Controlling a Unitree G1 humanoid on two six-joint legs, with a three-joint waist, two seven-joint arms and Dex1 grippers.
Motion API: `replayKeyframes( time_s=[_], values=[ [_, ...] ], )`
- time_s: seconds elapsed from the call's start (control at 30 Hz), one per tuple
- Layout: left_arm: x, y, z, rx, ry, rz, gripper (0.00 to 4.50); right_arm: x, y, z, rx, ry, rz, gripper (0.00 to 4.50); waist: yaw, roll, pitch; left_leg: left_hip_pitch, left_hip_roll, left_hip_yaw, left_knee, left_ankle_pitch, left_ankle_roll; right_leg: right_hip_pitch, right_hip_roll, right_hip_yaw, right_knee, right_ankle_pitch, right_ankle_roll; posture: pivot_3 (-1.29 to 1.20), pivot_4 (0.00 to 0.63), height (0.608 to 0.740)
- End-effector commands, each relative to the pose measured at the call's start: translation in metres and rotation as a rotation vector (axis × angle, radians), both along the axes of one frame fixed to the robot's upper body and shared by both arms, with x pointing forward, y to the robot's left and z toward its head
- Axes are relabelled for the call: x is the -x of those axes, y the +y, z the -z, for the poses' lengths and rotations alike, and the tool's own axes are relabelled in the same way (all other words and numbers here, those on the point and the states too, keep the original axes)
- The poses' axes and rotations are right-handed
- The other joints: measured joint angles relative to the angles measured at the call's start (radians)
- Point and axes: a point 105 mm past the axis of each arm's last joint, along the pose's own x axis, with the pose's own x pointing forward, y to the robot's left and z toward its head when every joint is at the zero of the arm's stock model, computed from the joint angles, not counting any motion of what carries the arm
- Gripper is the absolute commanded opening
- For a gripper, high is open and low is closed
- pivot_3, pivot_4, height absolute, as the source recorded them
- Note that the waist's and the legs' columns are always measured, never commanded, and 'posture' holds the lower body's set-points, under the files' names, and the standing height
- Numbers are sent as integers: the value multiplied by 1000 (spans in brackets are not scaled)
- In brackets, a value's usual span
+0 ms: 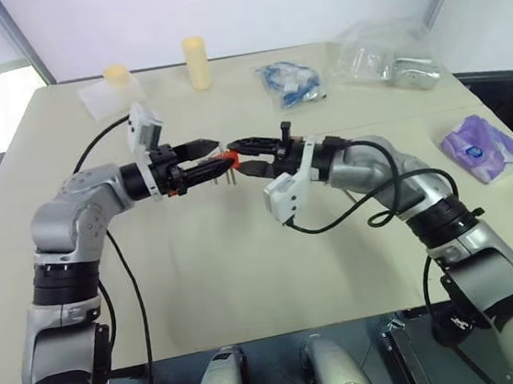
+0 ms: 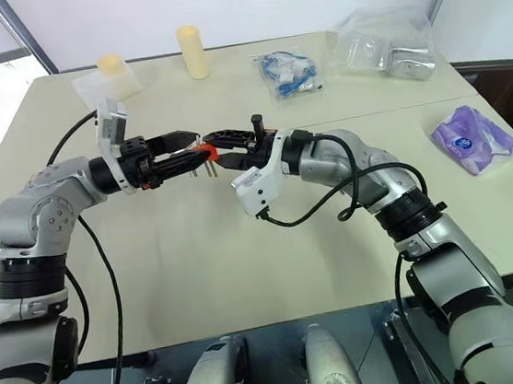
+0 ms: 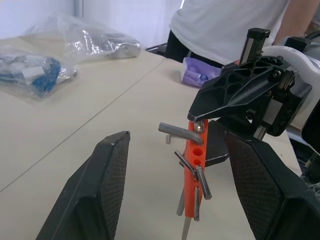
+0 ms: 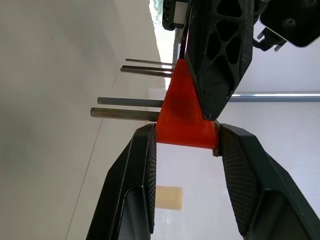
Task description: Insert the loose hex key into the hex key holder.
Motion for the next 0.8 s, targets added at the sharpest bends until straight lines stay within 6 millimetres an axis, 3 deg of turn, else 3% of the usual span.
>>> replayKeyframes(
  time_s=[0.03, 0.37, 0.5, 0.6, 0.63, 0.8],
  values=[
    [4, 3, -5, -9, -20, 2, 3135, 4, 0, -16, -47, -33, -20, 1294, 0, 0, 0, 0, 0, 0, 0, 0, 0, 0, 0, 0, 0, 0, 0, 0, 150, 740],
    [4, 3, -4, -9, -16, 3, 3135, 3, 0, -17, -50, -32, -13, 1294, 0, 0, 0, 0, 0, 0, 0, 0, 0, 0, 0, 0, 0, 0, 0, 0, 150, 740],
    [4, 3, -5, -4, -21, 1, 1865, 2, 0, -17, -50, -31, -13, 1294, 0, 0, 0, 0, 0, 0, 0, 0, 0, 0, 0, 0, 0, 0, 0, 0, 150, 740],
    [4, 3, -6, -2, -22, 1, 229, 2, 0, -17, -50, -30, -12, 1294, 0, 0, 0, 0, 0, 0, 0, 0, 0, 0, 0, 0, 0, 0, 0, 0, 150, 740],
    [4, 3, -6, -1, -23, 1, 57, 2, 0, -17, -50, -30, -11, 1294, 0, 0, 0, 0, 0, 0, 0, 0, 0, 0, 0, 0, 0, 0, 0, 0, 150, 740],
    [4, 3, -5, -1, -23, -2, 57, 2, 0, -17, -50, -25, -10, 1294, 0, 0, 0, 0, 0, 0, 0, 0, 0, 0, 0, 0, 0, 0, 0, 0, 150, 740]
  ],
)
